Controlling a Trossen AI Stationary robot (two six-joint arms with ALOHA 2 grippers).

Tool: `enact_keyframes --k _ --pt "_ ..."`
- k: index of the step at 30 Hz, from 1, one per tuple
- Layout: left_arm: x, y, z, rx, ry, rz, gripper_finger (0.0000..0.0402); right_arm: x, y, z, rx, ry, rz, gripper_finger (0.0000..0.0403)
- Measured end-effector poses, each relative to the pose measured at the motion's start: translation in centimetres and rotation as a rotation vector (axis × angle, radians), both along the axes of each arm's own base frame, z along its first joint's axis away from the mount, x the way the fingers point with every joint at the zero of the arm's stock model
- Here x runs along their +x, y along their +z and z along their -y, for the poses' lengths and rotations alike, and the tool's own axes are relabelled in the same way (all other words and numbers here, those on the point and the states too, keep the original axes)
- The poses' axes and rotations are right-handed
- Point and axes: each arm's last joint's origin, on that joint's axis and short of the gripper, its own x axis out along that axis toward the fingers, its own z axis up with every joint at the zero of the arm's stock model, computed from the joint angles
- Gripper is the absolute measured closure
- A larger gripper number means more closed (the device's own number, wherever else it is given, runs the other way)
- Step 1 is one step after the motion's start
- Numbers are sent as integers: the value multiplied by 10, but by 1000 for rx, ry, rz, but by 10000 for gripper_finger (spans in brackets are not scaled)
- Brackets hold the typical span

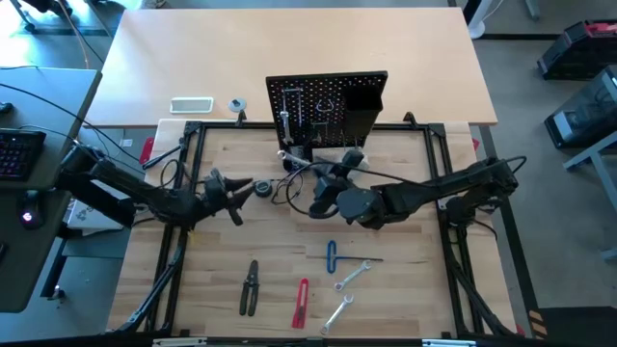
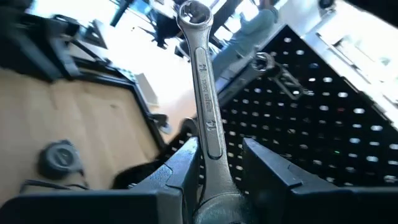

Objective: Hang tools onto peg board
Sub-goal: Hang the top left wrench on the pegboard

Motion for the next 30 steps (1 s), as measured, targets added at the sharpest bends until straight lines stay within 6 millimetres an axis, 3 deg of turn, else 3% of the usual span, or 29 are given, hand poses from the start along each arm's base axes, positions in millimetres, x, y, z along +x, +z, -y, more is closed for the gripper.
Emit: enact_keyframes --k 7,12,21,30 --pt "10 0 -8 -23 -16 146 282 5 -18 -6 40 109 100 302" --pt "33 6 -7 -3 -51 147 282 9 -33 -5 51 197 198 302" --pt "71 23 3 138 -39 154 282 27 -67 -9 -41 160 171 302" --pt "92 30 6 183 -15 185 282 33 -73 -7 -67 150 185 302"
